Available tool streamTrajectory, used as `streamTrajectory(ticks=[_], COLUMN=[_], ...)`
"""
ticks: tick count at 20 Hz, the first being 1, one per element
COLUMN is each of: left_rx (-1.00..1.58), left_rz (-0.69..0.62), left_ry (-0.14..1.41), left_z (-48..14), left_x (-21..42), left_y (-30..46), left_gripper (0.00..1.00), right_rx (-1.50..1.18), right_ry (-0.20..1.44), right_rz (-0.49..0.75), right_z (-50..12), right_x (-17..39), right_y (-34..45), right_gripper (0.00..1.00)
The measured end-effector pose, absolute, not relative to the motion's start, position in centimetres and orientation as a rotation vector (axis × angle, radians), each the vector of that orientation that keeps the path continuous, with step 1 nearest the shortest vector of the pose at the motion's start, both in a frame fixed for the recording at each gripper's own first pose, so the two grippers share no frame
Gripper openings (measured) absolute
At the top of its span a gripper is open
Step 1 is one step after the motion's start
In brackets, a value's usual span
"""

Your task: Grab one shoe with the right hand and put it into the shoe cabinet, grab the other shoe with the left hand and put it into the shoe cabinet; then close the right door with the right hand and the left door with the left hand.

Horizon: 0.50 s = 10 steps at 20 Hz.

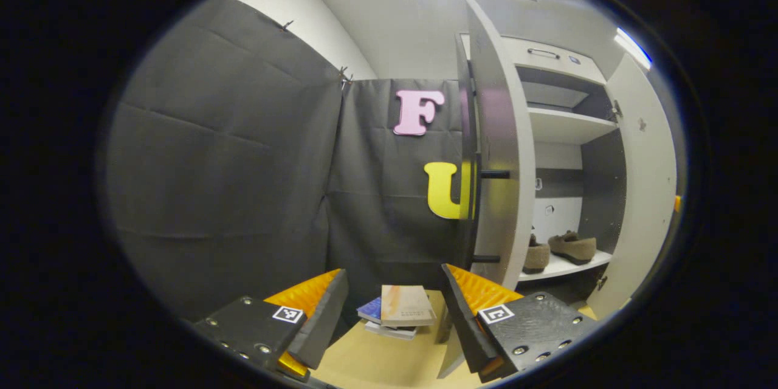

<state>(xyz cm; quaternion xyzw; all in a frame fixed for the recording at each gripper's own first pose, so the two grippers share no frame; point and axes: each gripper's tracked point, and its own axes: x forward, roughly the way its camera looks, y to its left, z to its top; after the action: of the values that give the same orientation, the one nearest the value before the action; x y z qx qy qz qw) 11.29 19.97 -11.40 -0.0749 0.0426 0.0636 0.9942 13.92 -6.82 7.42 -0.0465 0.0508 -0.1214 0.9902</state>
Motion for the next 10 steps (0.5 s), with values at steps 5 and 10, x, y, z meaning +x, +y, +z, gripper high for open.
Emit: streamTrajectory(ticks=[5, 10], left_rx=[-0.165, -0.169], left_rz=[0.118, 0.107], left_ry=[0.092, 0.098], left_z=[-12.2, -12.5], left_x=[12.5, 14.1], left_y=[21.2, 22.4], left_gripper=[0.88, 0.88], right_rx=[-0.069, -0.042], right_ry=[0.09, 0.088], right_rz=[-0.176, -0.081], right_z=[7.3, 7.0], right_x=[14.2, 15.8], right_y=[-2.6, 2.6], right_gripper=[0.95, 0.92])
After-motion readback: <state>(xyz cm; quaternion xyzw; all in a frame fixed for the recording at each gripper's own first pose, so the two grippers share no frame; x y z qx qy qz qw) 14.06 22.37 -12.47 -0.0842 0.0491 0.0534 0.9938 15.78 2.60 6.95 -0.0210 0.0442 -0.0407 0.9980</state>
